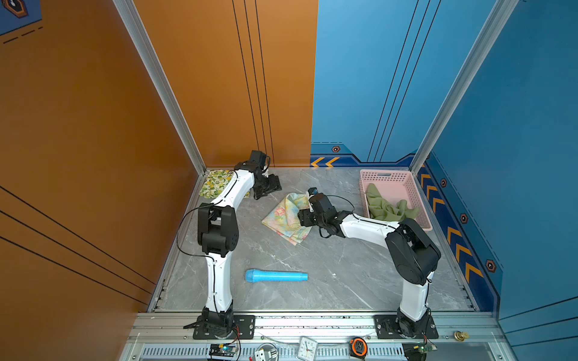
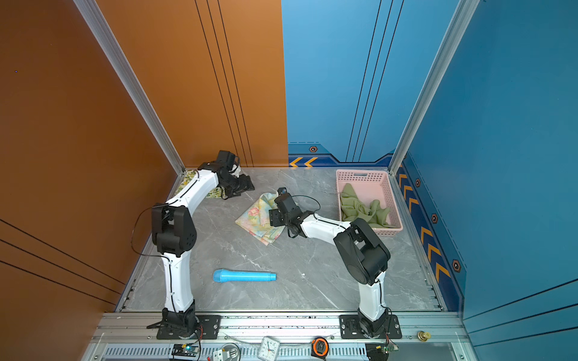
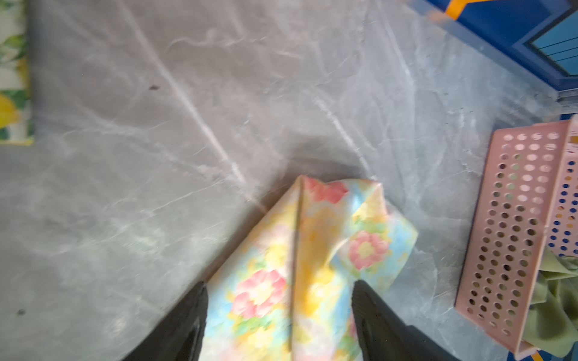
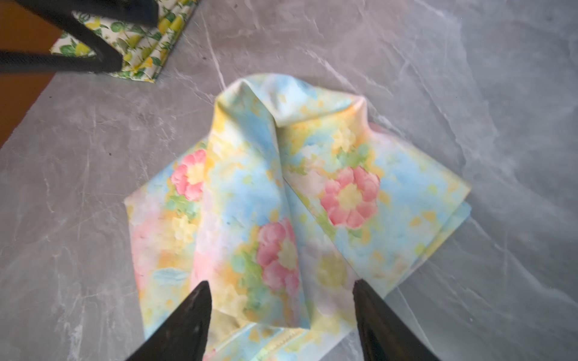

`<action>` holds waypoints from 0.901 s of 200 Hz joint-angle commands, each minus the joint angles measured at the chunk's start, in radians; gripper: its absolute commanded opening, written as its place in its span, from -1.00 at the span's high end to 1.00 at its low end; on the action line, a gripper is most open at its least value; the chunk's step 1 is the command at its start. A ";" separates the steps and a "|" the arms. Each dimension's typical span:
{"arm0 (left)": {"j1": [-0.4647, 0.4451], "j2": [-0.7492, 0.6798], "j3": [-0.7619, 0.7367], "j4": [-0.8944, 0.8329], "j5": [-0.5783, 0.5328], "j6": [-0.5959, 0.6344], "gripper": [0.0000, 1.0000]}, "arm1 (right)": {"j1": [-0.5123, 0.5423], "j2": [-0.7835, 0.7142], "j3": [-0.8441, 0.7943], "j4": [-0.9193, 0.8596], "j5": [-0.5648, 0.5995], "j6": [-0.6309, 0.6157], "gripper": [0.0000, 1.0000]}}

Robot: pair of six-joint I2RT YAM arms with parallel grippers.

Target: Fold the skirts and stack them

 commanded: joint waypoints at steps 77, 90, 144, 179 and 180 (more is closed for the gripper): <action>-0.053 0.003 -0.220 0.071 -0.082 0.116 -0.19 | 0.063 0.223 0.332 -0.222 0.210 -0.072 -0.45; -0.071 0.019 -0.225 0.071 -0.096 0.120 -0.17 | 0.068 0.253 0.366 -0.231 0.238 -0.070 -0.46; -0.093 0.065 -0.259 0.068 -0.153 0.117 0.14 | 0.080 0.361 0.469 -0.241 0.343 -0.044 -0.50; -0.091 0.088 -0.263 0.053 -0.165 0.123 0.48 | 0.082 0.411 0.494 -0.232 0.389 -0.013 -0.54; -0.091 0.088 -0.264 0.053 -0.165 0.123 0.49 | 0.082 0.412 0.494 -0.232 0.390 -0.012 -0.54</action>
